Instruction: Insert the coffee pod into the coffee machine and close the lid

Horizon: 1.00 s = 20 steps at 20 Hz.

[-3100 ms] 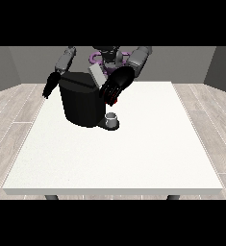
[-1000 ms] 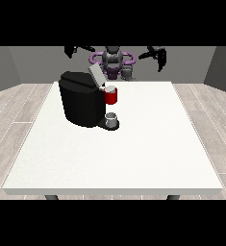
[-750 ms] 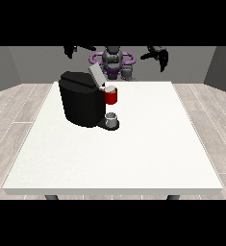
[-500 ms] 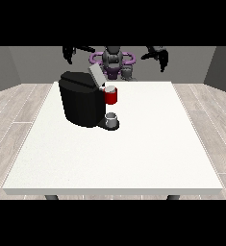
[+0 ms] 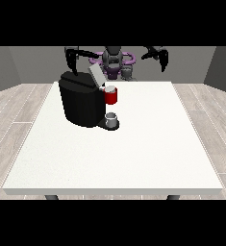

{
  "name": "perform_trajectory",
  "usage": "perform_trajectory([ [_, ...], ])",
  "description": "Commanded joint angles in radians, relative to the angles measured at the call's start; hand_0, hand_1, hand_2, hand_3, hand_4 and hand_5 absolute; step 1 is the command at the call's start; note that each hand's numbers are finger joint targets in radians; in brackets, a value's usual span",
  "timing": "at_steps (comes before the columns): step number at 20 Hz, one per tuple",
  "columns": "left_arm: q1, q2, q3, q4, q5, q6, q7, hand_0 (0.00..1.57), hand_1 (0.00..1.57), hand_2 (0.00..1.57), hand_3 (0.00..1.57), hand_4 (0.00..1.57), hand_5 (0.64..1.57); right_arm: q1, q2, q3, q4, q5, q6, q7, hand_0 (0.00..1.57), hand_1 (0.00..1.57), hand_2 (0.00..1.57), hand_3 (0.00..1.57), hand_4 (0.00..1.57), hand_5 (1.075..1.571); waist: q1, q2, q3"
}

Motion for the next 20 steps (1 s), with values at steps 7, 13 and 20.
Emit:
perform_trajectory([
  [7,0.049,0.055,0.02,-0.147,0.06,0.012,0.02,0.0,0.0,0.0,0.0,0.36,1.571,-0.117,0.039,0.059,0.053,0.02,-0.012,-0.027,0.0,0.0,0.0,0.0,0.0,1.571,-0.039,0.111,0.0],
  [13,0.142,0.051,-0.022,-0.224,0.041,0.025,0.014,0.0,0.0,0.0,0.0,0.32,1.571,-0.128,0.019,0.083,0.078,0.031,0.032,-0.02,0.0,0.0,0.0,0.0,0.0,1.571,-0.038,0.096,0.0001],
  [20,0.104,0.078,0.001,-0.204,0.03,0.076,0.025,0.0,0.0,0.0,0.0,0.35,1.571,-0.204,0.061,0.109,0.089,0.057,-0.012,-0.046,0.0,0.0,0.0,0.0,0.16,1.571,-0.059,0.152,-0.0001],
])
